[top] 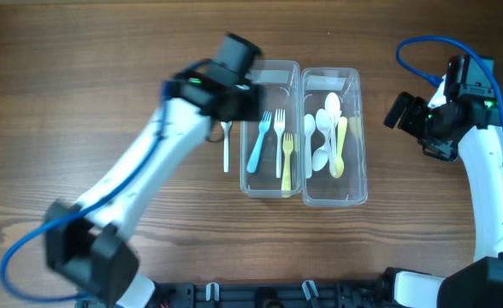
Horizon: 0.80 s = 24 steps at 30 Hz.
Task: Pack container
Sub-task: 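Carry the blue fork into the left container and release it, then lower the left gripper onto the last white fork and grasp it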
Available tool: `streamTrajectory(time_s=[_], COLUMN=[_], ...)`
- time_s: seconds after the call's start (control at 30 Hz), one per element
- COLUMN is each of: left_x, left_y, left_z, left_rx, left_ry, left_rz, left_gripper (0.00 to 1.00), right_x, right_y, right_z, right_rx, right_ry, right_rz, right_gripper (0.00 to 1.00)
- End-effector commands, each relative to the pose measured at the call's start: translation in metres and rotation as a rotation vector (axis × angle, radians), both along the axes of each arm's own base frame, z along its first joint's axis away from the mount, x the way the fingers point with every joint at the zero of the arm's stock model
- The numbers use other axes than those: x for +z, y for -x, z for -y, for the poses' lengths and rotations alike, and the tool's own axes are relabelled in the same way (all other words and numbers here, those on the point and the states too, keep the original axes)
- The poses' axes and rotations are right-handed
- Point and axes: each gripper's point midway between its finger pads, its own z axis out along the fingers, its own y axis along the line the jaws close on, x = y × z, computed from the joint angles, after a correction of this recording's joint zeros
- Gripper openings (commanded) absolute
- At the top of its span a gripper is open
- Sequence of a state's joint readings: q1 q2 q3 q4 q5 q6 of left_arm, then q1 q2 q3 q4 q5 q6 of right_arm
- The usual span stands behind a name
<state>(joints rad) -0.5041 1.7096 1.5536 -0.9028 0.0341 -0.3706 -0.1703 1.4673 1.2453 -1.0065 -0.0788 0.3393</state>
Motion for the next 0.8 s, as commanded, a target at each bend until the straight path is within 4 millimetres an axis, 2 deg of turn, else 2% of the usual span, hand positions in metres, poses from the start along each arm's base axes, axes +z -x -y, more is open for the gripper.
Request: streamTrajectory(time_s=[0.0,0.07,0.13,0.23,0.33,0.57,0.77], left_x=[0.019,0.0,-0.02,-0.065,-0.096,-0.152,-0.18], left_y=[-0.014,-0.016,-0.017,-0.016,-0.018,-0.021,-0.018], left_z=[-0.048,-0.065,-0.073,-0.07,-0.068,-0.064,-0.063], left_rx=[0.077,0.115,0.134,0.124,0.154,0.161,0.127], left_ry=[-0.076,-0.093,-0.107,-0.107,-0.112,-0.149,-0.18], left_rz=[0.057,0.006,-0.043,-0.131,-0.195,-0.284,-0.327], left_gripper=[0.64,0.66,0.66,0.64,0.63,0.59,0.58], right_x=[0.001,0.001,0.001,0.001,0.001,0.0,0.0], right_y=[-0.002,-0.002,-0.002,-0.002,-0.001,0.001,0.001], right_z=[-0.001,-0.001,-0.001,-0.001,-0.001,-0.001,-0.001], right_rx=[0.001,0.001,0.001,0.001,0.001,0.002,0.001], right_ry=[-0.007,-0.007,-0.007,-0.008,-0.008,-0.009,-0.009], right_rz=[0.005,0.007,0.007,0.006,0.001,-0.008,-0.005], right_gripper=[0.99,0.99,0.99,1.0,1.0,0.99,0.99])
